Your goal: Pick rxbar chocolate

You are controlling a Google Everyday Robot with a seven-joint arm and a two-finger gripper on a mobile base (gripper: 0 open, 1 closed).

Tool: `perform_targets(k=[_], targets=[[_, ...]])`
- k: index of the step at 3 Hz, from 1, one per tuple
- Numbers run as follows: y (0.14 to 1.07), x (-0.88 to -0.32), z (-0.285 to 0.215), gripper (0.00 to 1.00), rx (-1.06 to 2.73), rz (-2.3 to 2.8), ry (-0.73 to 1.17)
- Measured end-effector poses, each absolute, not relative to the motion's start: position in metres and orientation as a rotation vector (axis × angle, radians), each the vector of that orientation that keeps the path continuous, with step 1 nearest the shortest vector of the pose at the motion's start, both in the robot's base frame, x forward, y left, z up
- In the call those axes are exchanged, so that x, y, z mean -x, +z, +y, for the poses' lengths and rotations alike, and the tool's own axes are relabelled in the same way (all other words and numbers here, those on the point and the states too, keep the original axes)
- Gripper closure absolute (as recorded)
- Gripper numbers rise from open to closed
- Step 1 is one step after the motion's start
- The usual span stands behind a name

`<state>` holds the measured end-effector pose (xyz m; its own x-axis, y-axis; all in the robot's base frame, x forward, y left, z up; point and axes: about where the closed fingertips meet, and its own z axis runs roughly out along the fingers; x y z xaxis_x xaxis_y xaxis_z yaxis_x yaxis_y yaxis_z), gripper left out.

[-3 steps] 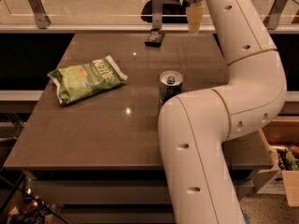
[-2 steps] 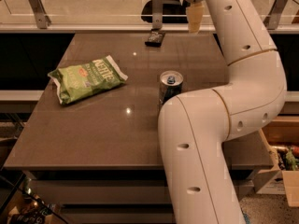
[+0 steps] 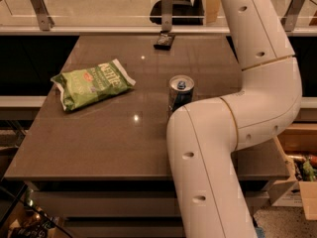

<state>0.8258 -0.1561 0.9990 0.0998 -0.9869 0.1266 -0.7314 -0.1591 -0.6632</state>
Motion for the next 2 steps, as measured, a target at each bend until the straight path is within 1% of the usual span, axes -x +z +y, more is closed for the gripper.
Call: perform_targets(k=[2], targets=[[1.0147,-0.8243,-0.154,0.0,1.918,1.646,-0.819]])
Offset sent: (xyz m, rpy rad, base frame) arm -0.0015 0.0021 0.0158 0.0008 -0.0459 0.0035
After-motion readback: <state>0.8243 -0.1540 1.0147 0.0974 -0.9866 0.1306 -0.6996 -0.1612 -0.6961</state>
